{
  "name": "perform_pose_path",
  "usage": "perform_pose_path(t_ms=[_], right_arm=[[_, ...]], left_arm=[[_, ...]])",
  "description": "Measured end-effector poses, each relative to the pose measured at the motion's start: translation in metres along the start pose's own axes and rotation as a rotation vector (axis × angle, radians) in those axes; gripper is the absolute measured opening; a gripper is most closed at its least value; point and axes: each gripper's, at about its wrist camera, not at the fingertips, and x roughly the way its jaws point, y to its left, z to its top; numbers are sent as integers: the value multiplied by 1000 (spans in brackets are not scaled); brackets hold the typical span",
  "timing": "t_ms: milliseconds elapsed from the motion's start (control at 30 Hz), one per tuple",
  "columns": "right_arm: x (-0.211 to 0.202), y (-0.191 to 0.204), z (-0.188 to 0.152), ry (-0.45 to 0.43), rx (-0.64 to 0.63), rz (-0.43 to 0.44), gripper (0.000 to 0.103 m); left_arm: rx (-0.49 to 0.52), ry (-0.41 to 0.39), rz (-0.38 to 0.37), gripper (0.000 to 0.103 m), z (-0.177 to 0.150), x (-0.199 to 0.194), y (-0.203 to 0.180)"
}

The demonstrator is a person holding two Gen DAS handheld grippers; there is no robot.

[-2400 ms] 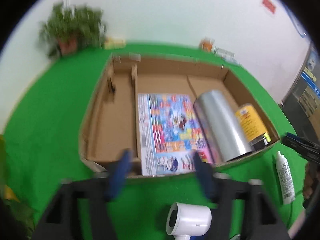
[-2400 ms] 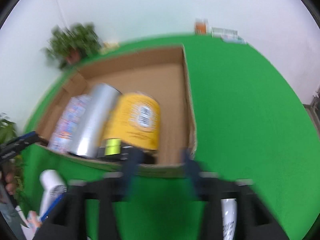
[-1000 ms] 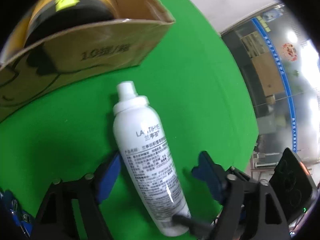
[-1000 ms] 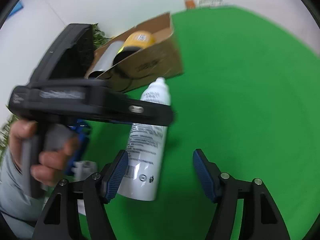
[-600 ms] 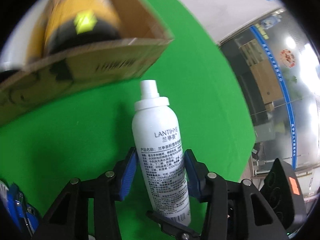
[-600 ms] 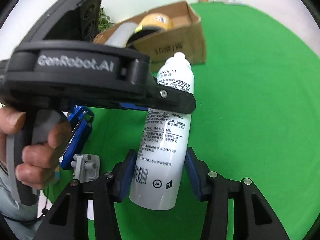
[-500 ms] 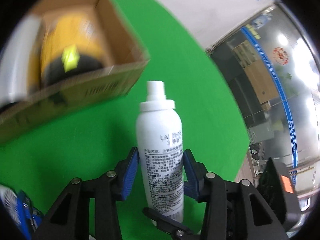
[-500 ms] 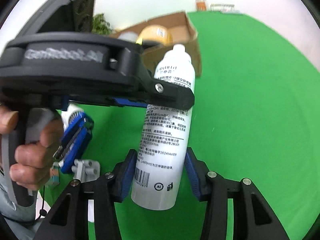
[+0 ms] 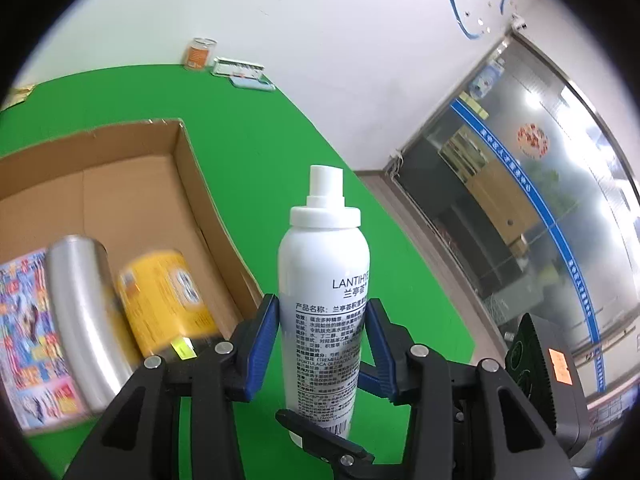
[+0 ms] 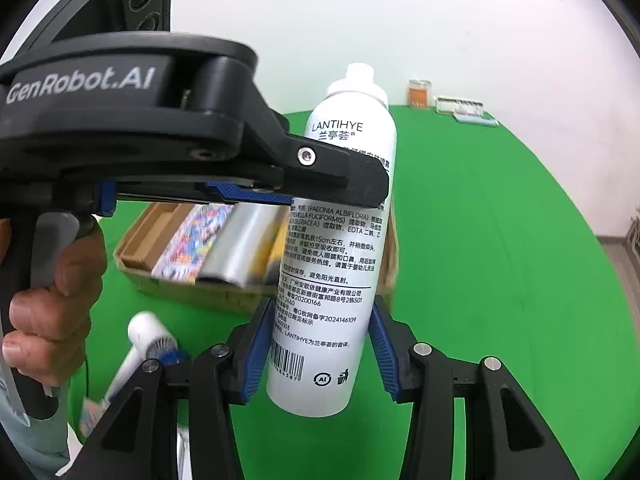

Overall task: Organize rigid objects
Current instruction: 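Stand the spray bottle in the box beside the yellow jar, open both grippers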

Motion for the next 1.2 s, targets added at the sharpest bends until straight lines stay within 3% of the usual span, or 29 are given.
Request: perform_pose_path(t_ms=[233, 433, 700, 967, 1033, 1100, 1200], right_arm=[[38, 4, 53, 25, 1, 56, 45], [76, -5, 73, 101, 11, 70, 45], [113, -15, 70, 172, 0, 54, 45], [154, -17, 53, 280, -12, 18, 44], [158, -15, 51, 292, -9, 8, 44], [158, -15, 50, 298, -7, -10, 44], [154, -19, 47, 285, 16, -8, 45]], left_arm=[[-31, 13, 39, 43, 37, 19, 17], [-89, 43, 38, 43, 53, 37, 48], [-142, 102, 19, 43, 56, 62, 71], [-285, 183, 45, 44, 44, 95, 100], [-282, 193, 60, 44, 43, 96, 101], [-232, 220, 123, 43, 38, 97, 95], [-225, 237, 67, 43, 34, 95, 94]])
